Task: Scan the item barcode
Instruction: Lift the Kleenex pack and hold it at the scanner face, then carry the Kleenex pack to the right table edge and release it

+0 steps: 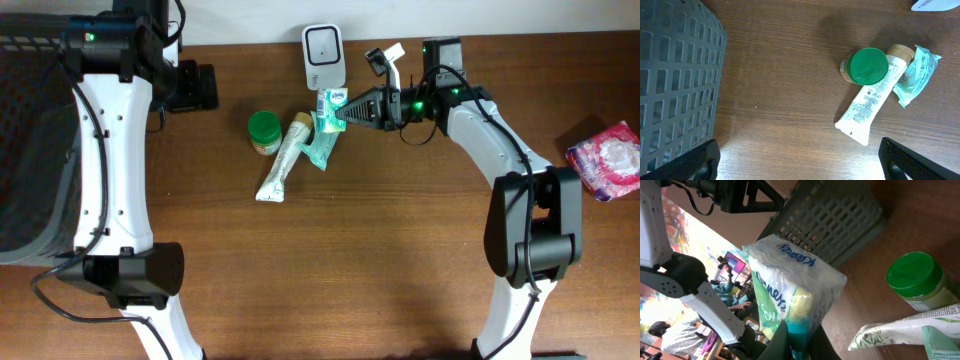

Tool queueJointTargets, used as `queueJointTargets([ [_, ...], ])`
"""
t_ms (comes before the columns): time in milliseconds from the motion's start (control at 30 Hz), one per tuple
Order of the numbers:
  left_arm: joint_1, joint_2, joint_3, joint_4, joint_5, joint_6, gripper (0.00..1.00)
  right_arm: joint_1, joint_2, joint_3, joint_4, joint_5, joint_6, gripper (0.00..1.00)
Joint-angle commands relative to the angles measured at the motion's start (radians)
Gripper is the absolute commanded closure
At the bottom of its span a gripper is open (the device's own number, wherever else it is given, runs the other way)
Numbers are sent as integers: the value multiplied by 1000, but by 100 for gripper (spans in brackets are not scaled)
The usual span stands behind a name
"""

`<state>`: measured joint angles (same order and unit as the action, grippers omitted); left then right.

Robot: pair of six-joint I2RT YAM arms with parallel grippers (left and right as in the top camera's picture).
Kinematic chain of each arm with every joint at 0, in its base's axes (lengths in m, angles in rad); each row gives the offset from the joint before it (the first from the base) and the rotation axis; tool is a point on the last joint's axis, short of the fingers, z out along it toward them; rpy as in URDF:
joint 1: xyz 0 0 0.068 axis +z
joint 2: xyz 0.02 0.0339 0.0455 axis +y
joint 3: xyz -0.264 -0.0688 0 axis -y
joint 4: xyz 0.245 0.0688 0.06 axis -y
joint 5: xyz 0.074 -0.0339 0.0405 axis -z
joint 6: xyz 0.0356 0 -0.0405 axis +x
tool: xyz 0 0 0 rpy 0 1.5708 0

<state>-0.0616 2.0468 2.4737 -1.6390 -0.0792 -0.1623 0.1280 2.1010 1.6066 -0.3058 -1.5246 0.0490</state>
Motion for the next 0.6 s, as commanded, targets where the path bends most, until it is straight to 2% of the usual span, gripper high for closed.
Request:
queueJointTargets([
  [0,-1,3,-4,-1,-4,-9,1,4,-18,15,-16,8,-11,96],
  [67,-1,3,-4,-1,-4,-9,1,11,-18,15,-99,155,-11,96],
  [233,-1,3,-4,-1,-4,-9,1,61,-18,15,-278,835,26,96],
  [367,-1,3,-4,-1,-4,-9,1,88,-18,39,-278,1315,60,96],
  [400,-1,3,-4,-1,-4,-9,1,102,-18,49,-220,1508,31,96],
  [467,-1,3,-4,-1,-4,-8,1,116,-18,48,-138,1574,-72,96],
  [567,-1,3,-4,-1,-4,-9,1,140,-17,48,86,1589,-310,96],
])
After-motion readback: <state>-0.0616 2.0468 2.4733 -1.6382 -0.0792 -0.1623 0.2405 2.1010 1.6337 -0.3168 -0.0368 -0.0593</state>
